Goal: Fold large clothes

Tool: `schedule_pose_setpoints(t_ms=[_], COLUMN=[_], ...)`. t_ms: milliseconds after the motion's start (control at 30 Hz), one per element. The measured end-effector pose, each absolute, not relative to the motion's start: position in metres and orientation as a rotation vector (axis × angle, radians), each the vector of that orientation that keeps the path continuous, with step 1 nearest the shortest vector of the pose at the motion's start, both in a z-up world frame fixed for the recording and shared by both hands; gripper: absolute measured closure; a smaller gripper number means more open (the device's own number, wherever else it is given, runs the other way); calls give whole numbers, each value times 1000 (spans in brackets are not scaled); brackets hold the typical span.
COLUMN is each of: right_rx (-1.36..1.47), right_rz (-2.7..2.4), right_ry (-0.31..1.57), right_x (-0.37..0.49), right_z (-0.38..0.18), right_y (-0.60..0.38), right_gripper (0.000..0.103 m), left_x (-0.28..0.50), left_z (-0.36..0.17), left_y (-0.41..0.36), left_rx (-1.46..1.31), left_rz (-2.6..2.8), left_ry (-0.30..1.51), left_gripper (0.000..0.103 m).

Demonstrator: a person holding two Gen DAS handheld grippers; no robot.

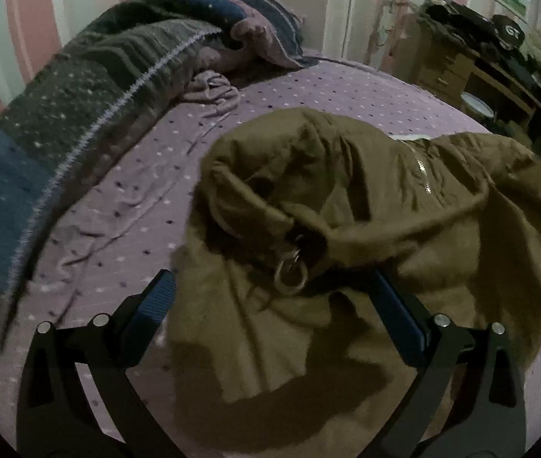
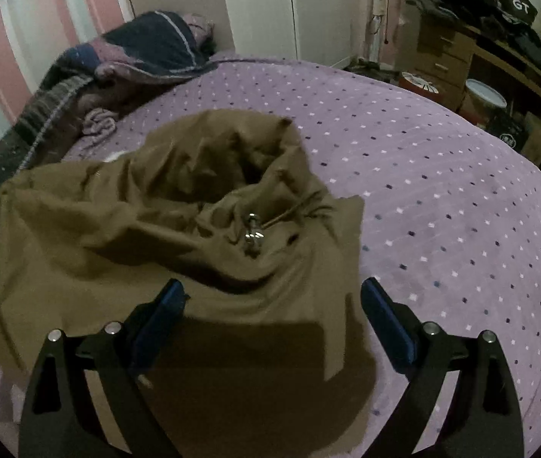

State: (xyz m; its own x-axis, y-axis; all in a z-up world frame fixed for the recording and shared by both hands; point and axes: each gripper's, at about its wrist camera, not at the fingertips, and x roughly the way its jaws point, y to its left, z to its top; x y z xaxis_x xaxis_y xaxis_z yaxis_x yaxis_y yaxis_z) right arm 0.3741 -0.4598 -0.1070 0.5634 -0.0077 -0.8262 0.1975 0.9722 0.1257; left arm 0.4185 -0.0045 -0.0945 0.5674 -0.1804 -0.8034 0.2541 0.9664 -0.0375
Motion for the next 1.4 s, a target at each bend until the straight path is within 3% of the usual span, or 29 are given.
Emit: schedule_pose_setpoints(t_ms=[33,100,167,200,333,400,500,667,733,767,800,833,867,967,1000,1067,1233,1400], right_rx=[219,222,222,227,260,253,216,279,289,301,303,295,280,265,267,265,147,91], right_rz=[-122,-123,-136,-142,-182,-232,-322,-390,-369,-348,-326,-312,-306,-301,-296,-273,-278,-292], right_ry=[962,952,960,966,989,1002,1016,1087,1072,1049,1018,982,935,824,797,740,671,703], right_x=[379,389,400,403,416,424,439,460,461,458,452,446,438,416,411,403,421,459], right_z=[-110,-114,-120,-122,-126,-127,-124,-124,-116,-112,-105,-97,-88,-71,-69,-66,-76,-97], right_y=[-458,-453,-450,-449,-453,-459,-465,-477,-476,-475,-475,-474,-473,-468,-467,-454,-404,-383], right_gripper=[9,11,35,42,80,87,89,87,80,74,67,52,44,35,33,24,13,13], left_x=[425,442,457,460,473,484,502,522,521,519,516,514,507,484,476,455,434,460], left_z=[-99,-110,-118,-120,-128,-133,-138,-139,-135,-132,-128,-125,-118,-101,-94,-82,-78,-102], left_y=[-8,-16,-18,-20,-25,-22,-20,-22,-20,-19,-15,-8,-4,0,0,-14,-83,-120], left_rx=[78,48,-8,-10,7,24,68,69,34,4,-8,-10,-10,-55,-68,-96,-12,65], left_rz=[-253,-266,-292,-282,-240,-198,-153,-125,-135,-148,-147,-137,-112,-98,-93,-97,-200,-142], left_ry=[936,972,1015,1015,1012,1019,1031,1066,1085,1089,1083,1070,1040,991,977,901,730,695], left_gripper=[5,27,42,52,75,85,87,87,81,73,50,36,25,23,14,6,4,4])
